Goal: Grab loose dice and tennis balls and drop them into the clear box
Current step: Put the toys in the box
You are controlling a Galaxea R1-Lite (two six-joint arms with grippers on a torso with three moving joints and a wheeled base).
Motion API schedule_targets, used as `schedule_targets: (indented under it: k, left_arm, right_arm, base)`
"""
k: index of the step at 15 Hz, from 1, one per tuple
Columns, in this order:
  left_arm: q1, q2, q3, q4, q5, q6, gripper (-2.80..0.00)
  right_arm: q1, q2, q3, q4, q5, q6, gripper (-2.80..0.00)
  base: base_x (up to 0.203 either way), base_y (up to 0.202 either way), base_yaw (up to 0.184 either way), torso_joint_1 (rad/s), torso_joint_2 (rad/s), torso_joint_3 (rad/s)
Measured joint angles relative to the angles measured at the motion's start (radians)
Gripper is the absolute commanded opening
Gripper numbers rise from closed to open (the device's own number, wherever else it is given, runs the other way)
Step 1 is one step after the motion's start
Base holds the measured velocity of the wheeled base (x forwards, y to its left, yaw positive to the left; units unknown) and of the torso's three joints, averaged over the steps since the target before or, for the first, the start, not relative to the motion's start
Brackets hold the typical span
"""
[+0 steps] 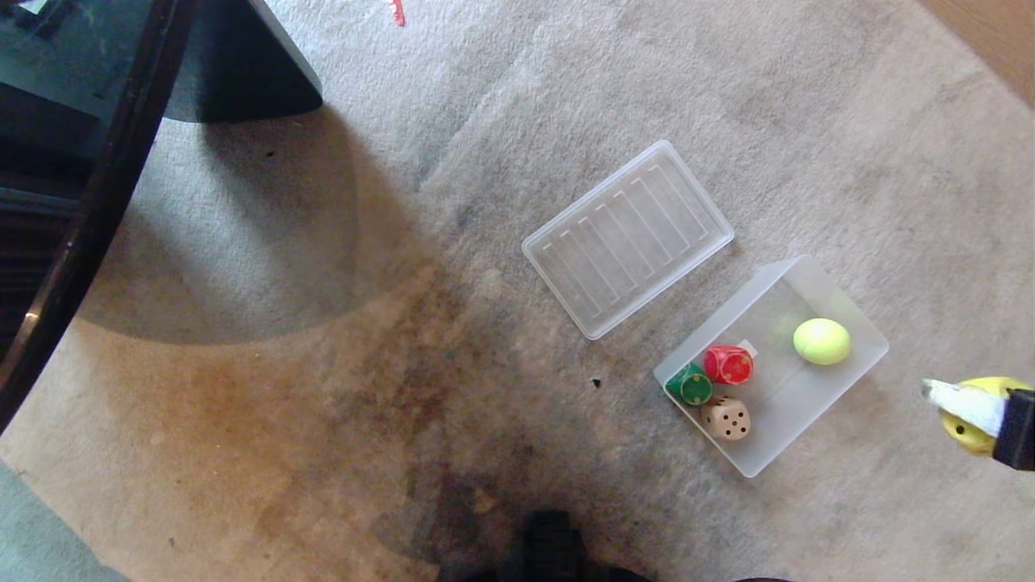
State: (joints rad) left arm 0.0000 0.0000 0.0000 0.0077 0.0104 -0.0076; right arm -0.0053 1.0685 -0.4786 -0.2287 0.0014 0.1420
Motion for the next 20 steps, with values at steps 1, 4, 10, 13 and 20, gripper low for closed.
schedule_targets:
  k: [1, 4, 10, 13, 20]
  left_arm:
    - [0.0, 0.0, 0.0, 0.0, 0.0, 0.0, -2.8]
    - [0.0, 0.0, 0.0, 0.001, 0.0, 0.0, -2.8]
    - [0.0, 0.0, 0.0, 0.001, 0.0, 0.0, -2.8]
    - [0.0, 0.0, 0.0, 0.0, 0.0, 0.0, -2.8]
    - [-0.001, 0.0, 0.0, 0.0, 0.0, 0.0, -2.8]
  right_arm:
    - [0.001, 0.071, 0.013, -0.1, 0.0, 0.015, -2.8]
    - [0.013, 0.298, 0.041, -0.379, 0.002, 0.064, -2.8]
    - [0.082, 0.568, 0.05, -0.727, 0.007, 0.083, -2.8]
    - [0.086, 0.687, 0.048, -0.854, 0.004, 0.081, -2.8]
    - [0.085, 0.889, -0.024, -1.043, -0.049, 0.079, -2.8]
  base:
    - [0.0, 0.0, 0.0, 0.0, 0.0, 0.0]
    - [0.0, 0.0, 0.0, 0.0, 0.0, 0.0]
    - [0.0, 0.0, 0.0, 0.0, 0.0, 0.0]
    - [0.0, 0.0, 0.0, 0.0, 0.0, 0.0]
    - [0.0, 0.0, 0.0, 0.0, 0.0, 0.0]
